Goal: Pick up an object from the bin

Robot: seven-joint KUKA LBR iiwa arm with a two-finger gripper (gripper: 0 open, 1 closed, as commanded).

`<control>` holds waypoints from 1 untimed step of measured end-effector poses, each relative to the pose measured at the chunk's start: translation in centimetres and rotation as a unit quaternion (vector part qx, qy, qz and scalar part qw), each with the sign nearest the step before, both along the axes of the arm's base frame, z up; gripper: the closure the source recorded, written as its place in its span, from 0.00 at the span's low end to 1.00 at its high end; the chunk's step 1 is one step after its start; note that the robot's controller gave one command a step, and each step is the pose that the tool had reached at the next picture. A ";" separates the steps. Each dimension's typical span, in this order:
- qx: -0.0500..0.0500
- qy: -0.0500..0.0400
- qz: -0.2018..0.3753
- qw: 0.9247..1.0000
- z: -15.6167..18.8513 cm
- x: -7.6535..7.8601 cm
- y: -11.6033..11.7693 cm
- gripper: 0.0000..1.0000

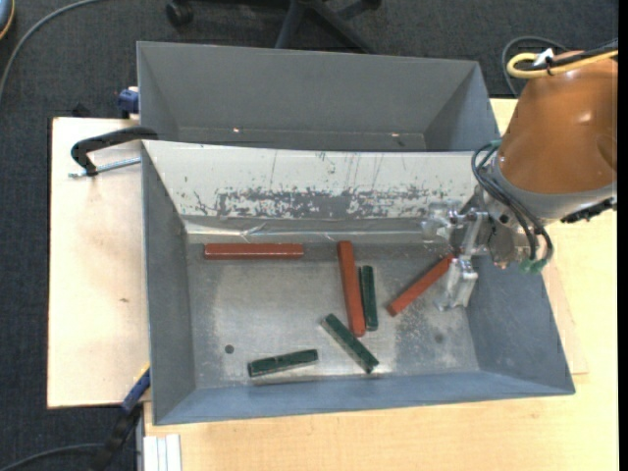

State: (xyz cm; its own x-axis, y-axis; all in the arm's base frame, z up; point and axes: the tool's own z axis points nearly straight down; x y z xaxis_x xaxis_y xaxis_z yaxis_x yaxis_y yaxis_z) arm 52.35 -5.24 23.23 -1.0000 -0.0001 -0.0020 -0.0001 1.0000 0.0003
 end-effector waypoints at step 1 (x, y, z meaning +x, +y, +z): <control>0.000 -0.001 0.061 0.998 -4.2 1.9 -0.2 0.00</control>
Offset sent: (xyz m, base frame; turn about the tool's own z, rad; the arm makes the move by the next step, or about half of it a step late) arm 0.0734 -0.0069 -0.0723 -0.4709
